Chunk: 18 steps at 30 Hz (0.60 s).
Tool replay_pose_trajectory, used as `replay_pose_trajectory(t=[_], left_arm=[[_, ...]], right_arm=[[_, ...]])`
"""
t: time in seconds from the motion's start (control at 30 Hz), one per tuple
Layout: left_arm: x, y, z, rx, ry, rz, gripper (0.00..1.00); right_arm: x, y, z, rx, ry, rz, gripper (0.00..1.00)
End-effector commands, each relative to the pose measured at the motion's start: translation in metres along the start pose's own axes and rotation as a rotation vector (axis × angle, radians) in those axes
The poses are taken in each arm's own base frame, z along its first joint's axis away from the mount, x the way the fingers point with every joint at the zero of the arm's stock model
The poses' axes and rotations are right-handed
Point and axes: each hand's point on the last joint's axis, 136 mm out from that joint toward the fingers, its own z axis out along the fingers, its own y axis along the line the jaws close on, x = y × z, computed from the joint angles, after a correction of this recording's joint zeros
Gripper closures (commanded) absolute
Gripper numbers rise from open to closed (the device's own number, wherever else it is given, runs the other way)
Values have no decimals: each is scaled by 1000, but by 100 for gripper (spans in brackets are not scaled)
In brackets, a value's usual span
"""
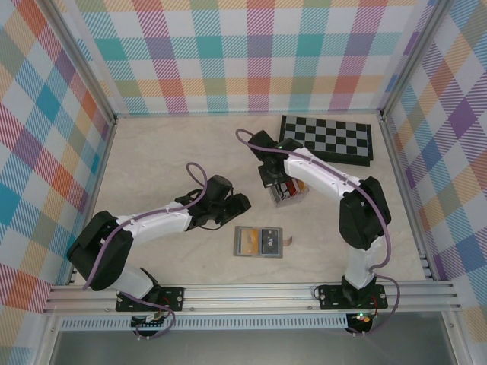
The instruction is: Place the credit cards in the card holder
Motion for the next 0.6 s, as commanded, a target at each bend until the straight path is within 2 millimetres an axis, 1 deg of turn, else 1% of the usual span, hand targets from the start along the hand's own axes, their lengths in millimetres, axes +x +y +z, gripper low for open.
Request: replay_pose_trajectory(t=[0.0, 0.07, 0.17, 0.27, 0.4, 0.43, 0.57], left_arm=[[-2, -7, -9, 35, 2, 10, 38], [-3, -12, -10, 69, 12, 8, 38], [-7, -25, -14, 151, 27, -1, 38], [-13, -42, -20, 243, 50, -4, 36], [-24, -66, -32, 370, 72, -19, 32], [-27, -72, -34, 403, 79, -24, 30], [-39, -95, -46, 530, 106, -41, 27]], right_arm=[[3, 1, -10, -75, 3, 63, 96], [1, 2, -19, -116, -10, 92, 96], [-3, 1, -39, -203, -49, 155, 96], [-3, 0, -57, -306, -67, 234, 96], [-1, -1, -81, -464, -88, 340, 96], [1, 1, -86, -521, -84, 372, 96], [4, 8, -104, -724, -72, 461, 96]])
